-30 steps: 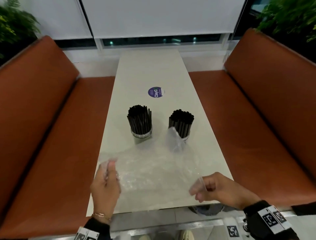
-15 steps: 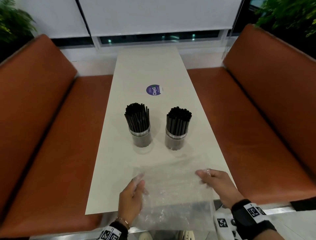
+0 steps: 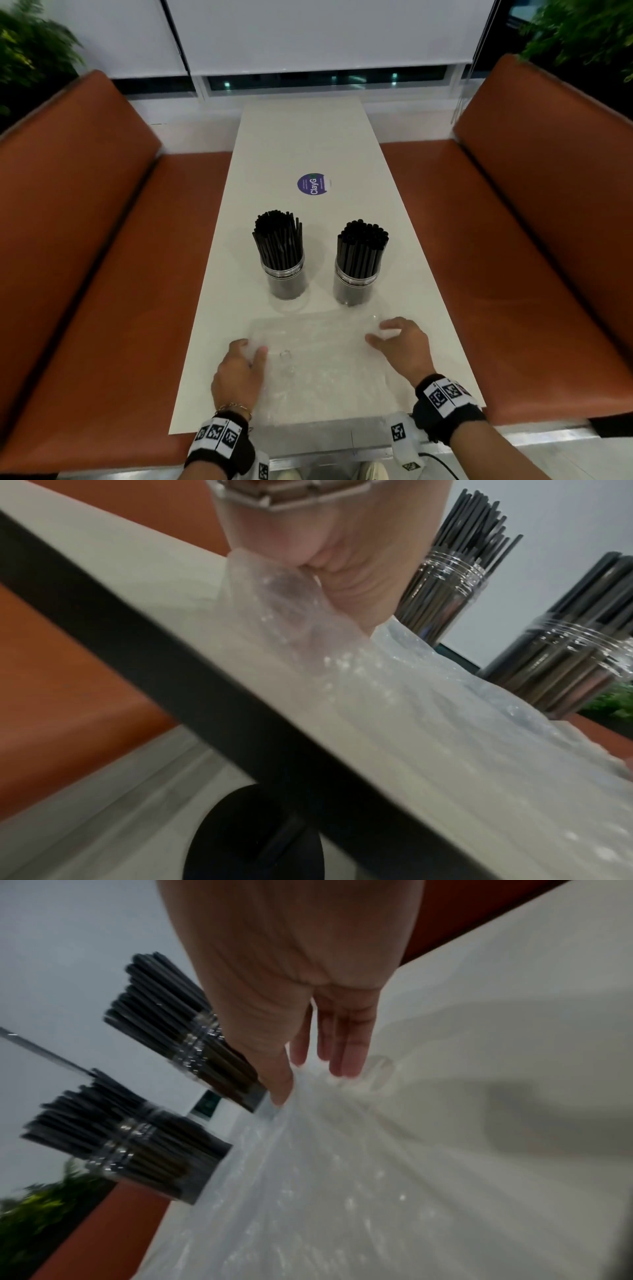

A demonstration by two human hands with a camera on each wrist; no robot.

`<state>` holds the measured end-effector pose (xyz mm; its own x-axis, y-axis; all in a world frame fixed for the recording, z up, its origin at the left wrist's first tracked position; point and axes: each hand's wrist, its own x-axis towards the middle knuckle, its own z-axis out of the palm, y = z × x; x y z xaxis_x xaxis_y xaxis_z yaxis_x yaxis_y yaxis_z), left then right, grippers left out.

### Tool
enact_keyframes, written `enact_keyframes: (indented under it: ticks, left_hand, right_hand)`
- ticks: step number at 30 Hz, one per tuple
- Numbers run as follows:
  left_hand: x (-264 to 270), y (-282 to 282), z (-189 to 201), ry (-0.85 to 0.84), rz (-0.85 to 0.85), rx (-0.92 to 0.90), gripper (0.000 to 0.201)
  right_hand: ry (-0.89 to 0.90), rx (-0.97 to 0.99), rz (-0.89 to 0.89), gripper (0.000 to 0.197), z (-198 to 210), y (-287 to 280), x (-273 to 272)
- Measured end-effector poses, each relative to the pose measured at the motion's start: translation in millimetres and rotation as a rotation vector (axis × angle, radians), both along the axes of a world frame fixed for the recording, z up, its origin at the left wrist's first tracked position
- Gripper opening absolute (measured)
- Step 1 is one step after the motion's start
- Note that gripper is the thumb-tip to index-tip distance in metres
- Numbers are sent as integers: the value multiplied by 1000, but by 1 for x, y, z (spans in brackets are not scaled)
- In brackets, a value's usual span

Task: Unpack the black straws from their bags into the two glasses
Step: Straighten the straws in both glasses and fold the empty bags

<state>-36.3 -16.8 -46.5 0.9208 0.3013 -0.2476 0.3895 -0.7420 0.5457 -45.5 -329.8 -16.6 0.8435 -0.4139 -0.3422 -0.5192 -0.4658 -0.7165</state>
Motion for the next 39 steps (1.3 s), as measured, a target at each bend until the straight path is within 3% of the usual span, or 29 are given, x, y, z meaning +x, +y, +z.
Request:
enact_keyframes:
  ticks: [6, 9, 13, 16, 21, 24, 27, 30, 32, 36, 37, 39]
  left_hand:
    - [20, 5, 15, -68, 71, 62, 69]
    - [28, -3, 30, -163, 77, 139, 79]
    - [41, -27, 52, -318, -39, 43, 64]
    - [44, -59, 61, -317, -216, -157, 55]
    - [64, -118, 55, -154, -433, -327, 82]
    - [85, -144, 50, -116, -389, -411, 102]
    - [111, -165, 39, -114, -293, -505, 127]
    - [134, -180, 9, -194, -209, -560, 133]
    - [141, -184, 11, -201, -152, -538, 125]
    - [150, -188, 17, -247, -128, -625, 74]
    - [151, -188, 16, -217, -137, -654, 74]
    - [157, -191, 10, -228, -89, -665, 93]
  right_hand:
    - [-187, -8, 17, 101, 40, 10, 42]
    - [-209, 35, 19, 117, 53, 13, 67]
    - [-240, 65, 34, 89, 60, 19, 91]
    - [-263, 99, 61, 86, 57, 21, 103]
    - [-247, 115, 118, 84, 64, 24, 124]
    - [-230, 126, 149, 90, 69, 20, 132]
    - [-260, 79, 179, 120, 75, 20, 142]
    - [-301, 83, 205, 141, 85, 22, 154]
    - [-360, 69, 220, 139, 90, 24, 163]
    - [-525, -56, 266, 119, 92, 27, 179]
    - [-560, -135, 303, 111, 93, 28, 182]
    - [-608, -294, 389, 92, 93, 29, 189]
